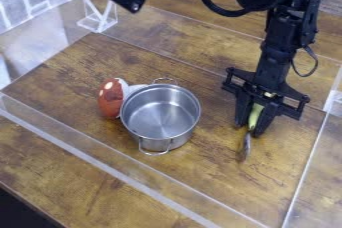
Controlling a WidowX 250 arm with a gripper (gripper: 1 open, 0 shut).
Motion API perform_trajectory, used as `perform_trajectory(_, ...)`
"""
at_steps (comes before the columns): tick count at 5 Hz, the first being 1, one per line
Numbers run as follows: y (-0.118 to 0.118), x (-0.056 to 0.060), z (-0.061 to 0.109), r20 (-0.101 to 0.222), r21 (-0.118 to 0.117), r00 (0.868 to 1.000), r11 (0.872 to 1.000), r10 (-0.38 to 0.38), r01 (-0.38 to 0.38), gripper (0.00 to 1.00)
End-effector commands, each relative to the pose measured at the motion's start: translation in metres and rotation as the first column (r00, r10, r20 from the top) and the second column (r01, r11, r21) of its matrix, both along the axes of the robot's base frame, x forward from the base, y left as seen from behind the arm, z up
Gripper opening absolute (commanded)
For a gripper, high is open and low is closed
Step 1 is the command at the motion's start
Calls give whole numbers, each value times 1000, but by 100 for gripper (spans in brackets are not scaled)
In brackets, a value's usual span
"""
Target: Move the green spoon to the left
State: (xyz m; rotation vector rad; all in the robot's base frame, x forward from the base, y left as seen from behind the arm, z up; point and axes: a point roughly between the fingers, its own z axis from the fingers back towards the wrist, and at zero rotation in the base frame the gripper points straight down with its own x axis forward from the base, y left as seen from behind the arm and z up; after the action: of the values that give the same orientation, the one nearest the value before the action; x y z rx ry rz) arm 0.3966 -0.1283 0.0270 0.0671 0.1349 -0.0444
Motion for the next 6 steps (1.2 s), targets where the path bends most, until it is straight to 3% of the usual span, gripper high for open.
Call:
perform_trajectory(1,8,5,17,20,2,1000,1000,4,-4,0)
perform_trajectory(2,13,3,17,-3,3,1000,1000,2,-2,100)
perform_trajectory(4,25,7,15,-35,-12,998,998,-59,59,100)
perform_trajectory(6,30,11,28,-63,-28,996,997,65,-66,100)
